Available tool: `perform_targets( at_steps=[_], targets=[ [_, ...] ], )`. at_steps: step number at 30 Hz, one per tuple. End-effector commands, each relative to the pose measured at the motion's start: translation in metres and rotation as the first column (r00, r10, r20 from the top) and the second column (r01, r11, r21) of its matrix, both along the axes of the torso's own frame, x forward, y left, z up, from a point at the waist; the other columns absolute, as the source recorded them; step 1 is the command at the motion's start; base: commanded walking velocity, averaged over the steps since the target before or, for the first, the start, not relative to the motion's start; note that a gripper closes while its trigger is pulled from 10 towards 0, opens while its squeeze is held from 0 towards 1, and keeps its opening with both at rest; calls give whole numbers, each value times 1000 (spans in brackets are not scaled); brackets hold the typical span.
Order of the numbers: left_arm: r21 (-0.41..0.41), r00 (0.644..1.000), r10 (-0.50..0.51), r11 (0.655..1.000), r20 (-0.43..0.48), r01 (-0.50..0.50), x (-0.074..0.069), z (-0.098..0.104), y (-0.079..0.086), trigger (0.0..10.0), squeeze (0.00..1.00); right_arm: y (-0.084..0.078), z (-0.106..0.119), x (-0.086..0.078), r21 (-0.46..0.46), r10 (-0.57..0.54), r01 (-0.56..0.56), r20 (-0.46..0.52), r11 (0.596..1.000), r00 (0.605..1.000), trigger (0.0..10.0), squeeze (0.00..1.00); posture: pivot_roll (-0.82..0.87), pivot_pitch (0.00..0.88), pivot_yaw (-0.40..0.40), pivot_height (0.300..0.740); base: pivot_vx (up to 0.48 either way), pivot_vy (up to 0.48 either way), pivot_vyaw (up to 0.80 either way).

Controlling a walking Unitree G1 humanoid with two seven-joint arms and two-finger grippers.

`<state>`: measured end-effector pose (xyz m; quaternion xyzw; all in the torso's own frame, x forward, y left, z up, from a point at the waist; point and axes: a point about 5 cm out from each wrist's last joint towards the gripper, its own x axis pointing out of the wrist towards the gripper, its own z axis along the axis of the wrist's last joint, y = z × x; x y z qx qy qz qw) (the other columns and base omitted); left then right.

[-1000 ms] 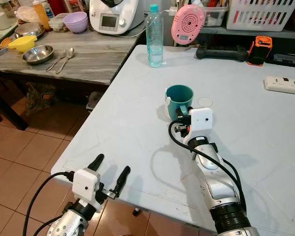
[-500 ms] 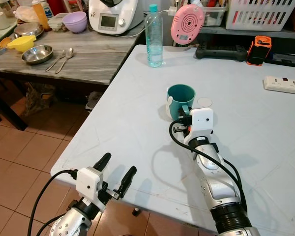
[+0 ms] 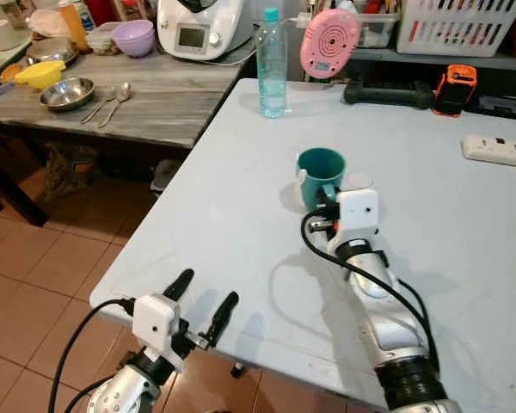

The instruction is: Setting the table

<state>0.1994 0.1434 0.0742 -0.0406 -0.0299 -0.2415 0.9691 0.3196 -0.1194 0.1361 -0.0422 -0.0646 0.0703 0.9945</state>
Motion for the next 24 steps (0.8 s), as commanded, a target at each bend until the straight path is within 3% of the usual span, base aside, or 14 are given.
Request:
perform_targets(
  at_steps=[1,3,4,6,7,9,10,11,13,14,19,24],
  targets=[
    [13,999,48,999,24,-49,4,5,9,10000,0,-6,13,-2,4,-9,9,50,1000,999,0,0,-24,88,65,740,0,0,0],
    [30,994,108,994,17,-109,13,5,16,10000,0,-15,20,-7,1,-25,25,80,1000,996,0,0,-25,90,65,740,0,0,0],
    [37,991,131,991,14,-132,16,4,19,10000,0,-19,22,-10,-3,-27,28,90,1000,996,2706,0,-28,89,65,740,0,0,0],
    [41,990,142,989,13,-143,18,4,21,10000,0,-21,23,-12,-6,-28,28,94,1000,995,2706,0,-28,89,65,740,0,0,0],
    [57,984,177,982,10,-177,22,3,25,10000,0,-25,23,-17,-10,-35,36,89,999,995,10000,0,-38,91,67,740,0,0,0],
    [61,981,191,980,3,-191,24,1,27,10000,0,-28,22,-21,-12,-46,47,87,999,995,10000,0,-38,91,67,740,0,0,0],
    [65,980,197,978,6,-197,38,6,30,10000,0,-31,21,-22,-13,-54,55,84,998,995,10000,0,-38,91,67,740,0,0,0],
    [65,980,197,978,6,-197,38,6,30,10000,0,-31,21,-22,-13,-54,55,84,998,995,10000,0,-38,91,67,740,0,0,0],
    [68,977,210,975,22,-211,73,27,30,10000,0,-35,19,-26,-10,-73,74,72,997,995,10000,0,-45,92,69,740,0,0,0],
    [74,976,218,973,30,-220,83,35,29,10000,0,-37,18,-27,-7,-81,81,64,997,995,10000,0,-45,92,69,740,0,0,0],
    [78,974,225,971,35,-227,88,42,27,10000,0,-39,15,-30,0,-95,96,45,995,994,10000,0,-50,91,73,740,0,0,0],
    [90,973,228,969,40,-231,87,42,25,10000,0,-38,13,-35,2,-94,94,23,996,995,10000,0,-52,92,77,740,0,0,-694]
  ],
)
